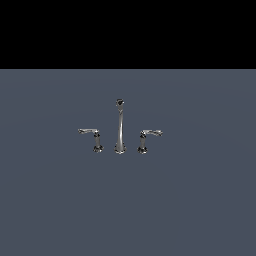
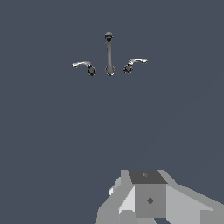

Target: Turn on the faucet by rotating a designated handle.

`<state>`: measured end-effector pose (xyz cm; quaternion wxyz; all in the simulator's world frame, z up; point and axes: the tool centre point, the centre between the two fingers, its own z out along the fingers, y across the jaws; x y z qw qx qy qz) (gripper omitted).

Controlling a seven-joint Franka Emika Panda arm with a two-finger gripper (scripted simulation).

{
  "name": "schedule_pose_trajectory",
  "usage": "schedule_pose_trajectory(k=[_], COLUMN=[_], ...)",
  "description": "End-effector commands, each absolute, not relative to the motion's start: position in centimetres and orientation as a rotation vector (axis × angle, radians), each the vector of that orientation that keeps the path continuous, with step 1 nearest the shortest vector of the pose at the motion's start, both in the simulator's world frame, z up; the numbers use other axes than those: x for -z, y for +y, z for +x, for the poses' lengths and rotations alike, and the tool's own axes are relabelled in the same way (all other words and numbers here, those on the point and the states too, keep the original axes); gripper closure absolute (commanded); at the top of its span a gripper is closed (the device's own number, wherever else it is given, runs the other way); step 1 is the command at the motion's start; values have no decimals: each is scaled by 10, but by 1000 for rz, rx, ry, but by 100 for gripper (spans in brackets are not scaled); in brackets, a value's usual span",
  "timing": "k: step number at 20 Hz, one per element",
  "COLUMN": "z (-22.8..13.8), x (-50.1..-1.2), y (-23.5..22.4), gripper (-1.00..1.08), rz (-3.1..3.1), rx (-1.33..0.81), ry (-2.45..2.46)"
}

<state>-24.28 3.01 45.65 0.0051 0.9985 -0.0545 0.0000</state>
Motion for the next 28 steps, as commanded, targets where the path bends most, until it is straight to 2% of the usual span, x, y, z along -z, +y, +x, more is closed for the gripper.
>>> schedule_pose_trajectory(k=[1, 28], z=[-239, -161], x=[-446, -308], y=[39, 135], gripper=[108, 108], rz=[3123, 2946], rx=[1, 5], ry=[-238, -1092])
